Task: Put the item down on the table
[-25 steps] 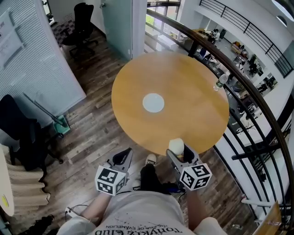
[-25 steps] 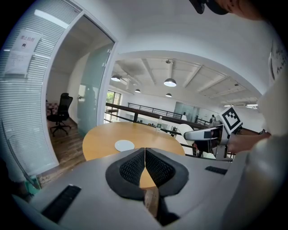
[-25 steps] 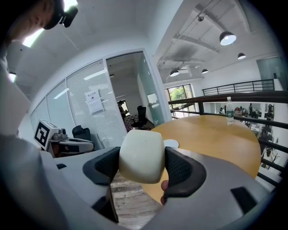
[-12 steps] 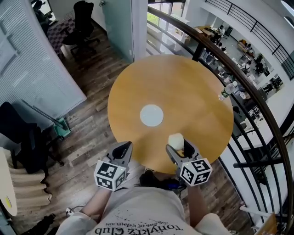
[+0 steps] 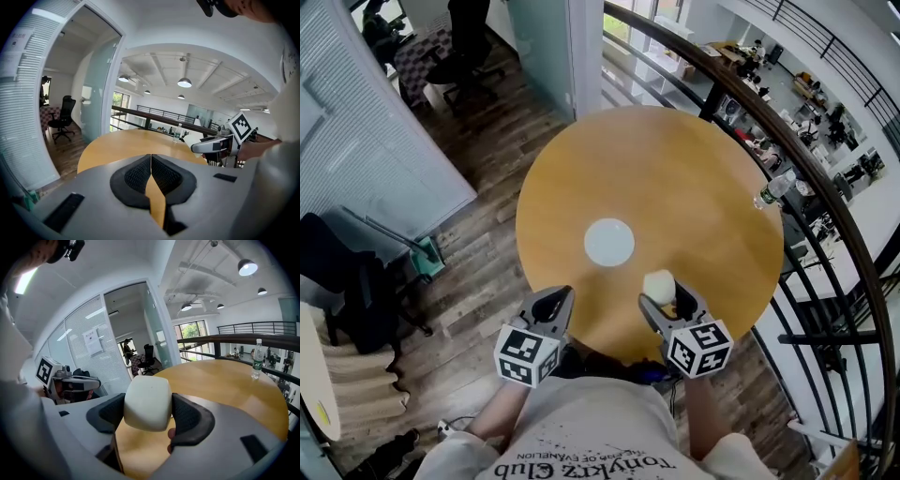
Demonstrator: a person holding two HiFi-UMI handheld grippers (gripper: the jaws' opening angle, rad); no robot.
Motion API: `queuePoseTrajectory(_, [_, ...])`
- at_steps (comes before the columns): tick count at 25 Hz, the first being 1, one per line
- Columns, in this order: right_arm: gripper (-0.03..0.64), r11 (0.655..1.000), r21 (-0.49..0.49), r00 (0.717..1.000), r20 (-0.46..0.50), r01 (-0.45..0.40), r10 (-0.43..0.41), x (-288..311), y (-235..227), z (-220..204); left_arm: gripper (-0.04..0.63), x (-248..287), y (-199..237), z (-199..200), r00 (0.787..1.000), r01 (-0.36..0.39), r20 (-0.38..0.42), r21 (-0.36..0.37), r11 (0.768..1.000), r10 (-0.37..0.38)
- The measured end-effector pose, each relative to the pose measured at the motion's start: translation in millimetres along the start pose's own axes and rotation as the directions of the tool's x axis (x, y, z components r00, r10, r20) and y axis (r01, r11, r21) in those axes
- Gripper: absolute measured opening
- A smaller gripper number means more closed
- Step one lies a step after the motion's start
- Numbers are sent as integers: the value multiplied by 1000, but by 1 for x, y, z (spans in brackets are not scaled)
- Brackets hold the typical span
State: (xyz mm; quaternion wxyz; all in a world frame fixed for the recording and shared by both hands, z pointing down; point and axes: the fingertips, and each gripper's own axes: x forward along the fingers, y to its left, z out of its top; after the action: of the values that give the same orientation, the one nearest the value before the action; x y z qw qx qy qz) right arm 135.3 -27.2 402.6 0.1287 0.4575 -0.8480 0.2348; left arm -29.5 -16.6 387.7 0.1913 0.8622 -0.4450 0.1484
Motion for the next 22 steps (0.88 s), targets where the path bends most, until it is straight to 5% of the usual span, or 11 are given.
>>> queuePoseTrajectory(22, [322, 986, 59, 986, -76, 156, -151, 60, -22, 5, 25, 56, 56, 8, 986, 144, -88, 8, 990, -143])
